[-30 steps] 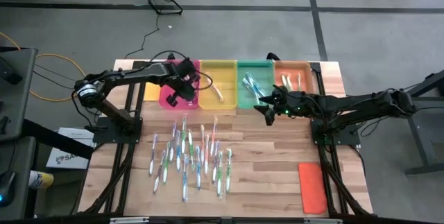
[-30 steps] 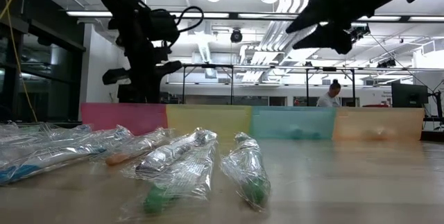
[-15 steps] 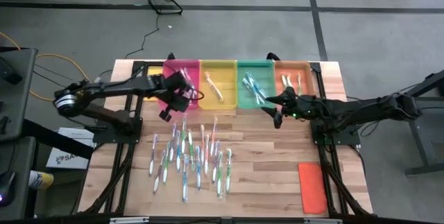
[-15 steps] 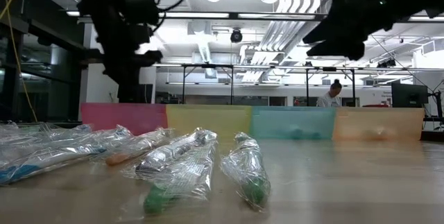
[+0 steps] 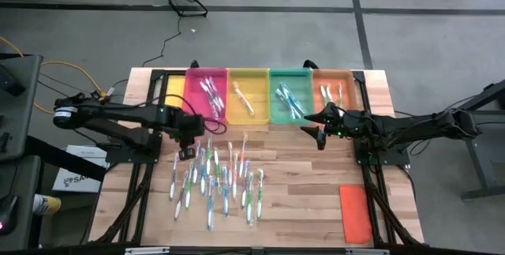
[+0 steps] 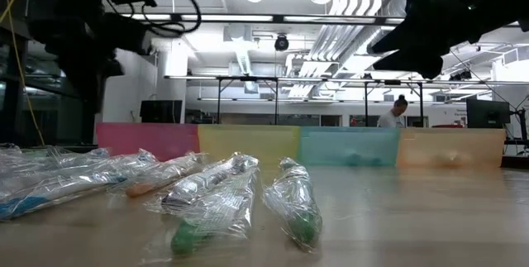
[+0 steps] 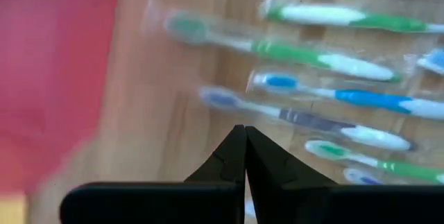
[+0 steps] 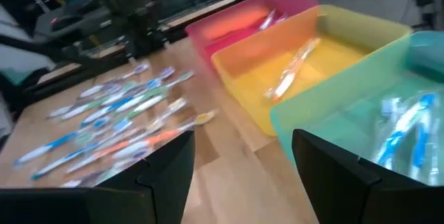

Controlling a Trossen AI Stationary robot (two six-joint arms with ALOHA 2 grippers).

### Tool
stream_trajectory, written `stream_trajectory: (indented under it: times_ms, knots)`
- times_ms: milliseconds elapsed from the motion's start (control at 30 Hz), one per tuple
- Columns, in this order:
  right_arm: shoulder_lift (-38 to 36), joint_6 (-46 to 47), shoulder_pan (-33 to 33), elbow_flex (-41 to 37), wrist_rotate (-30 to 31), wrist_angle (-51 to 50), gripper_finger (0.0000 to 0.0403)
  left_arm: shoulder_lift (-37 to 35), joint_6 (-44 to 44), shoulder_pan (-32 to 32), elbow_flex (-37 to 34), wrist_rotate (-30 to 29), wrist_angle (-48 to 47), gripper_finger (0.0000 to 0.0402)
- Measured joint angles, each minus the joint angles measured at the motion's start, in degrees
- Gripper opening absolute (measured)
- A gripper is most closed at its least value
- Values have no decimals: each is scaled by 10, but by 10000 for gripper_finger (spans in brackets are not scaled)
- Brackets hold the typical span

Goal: Pick & Place Toothbrushes
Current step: Put the purple toothbrush into the pink bin

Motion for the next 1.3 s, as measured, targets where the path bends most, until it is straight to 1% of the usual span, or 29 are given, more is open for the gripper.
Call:
stream_trajectory:
  times_ms: [100, 200, 400, 533, 667, 833, 933, 1200, 1300]
  knots:
    - [0, -9, 0, 0, -29, 0, 235, 9, -124, -49, 0, -26, -41, 16]
    - [0, -20, 0, 0, -61, 0, 235, 22, -240, -100, 0, -46, -76, 40]
    - [0, -42, 0, 0, -95, -12, 235, 64, -453, -196, 0, -48, -98, 107]
    - [0, -55, 0, 0, -109, -13, 235, 96, -553, -241, 0, -36, -99, 141]
    - [0, -59, 0, 0, -113, -14, 235, 120, -613, -271, 0, -16, -95, 153]
    - [0, -59, 0, 0, -132, -15, 235, 146, -674, -303, 0, -10, -86, 154]
    - [0, -59, 0, 0, -136, -14, 235, 159, -704, -315, 0, 7, -91, 154]
    - [0, -59, 0, 0, -136, -14, 235, 191, -759, -344, 0, 20, -81, 154]
    - [0, -59, 0, 0, -136, -13, 235, 196, -769, -348, -5, 33, -58, 154]
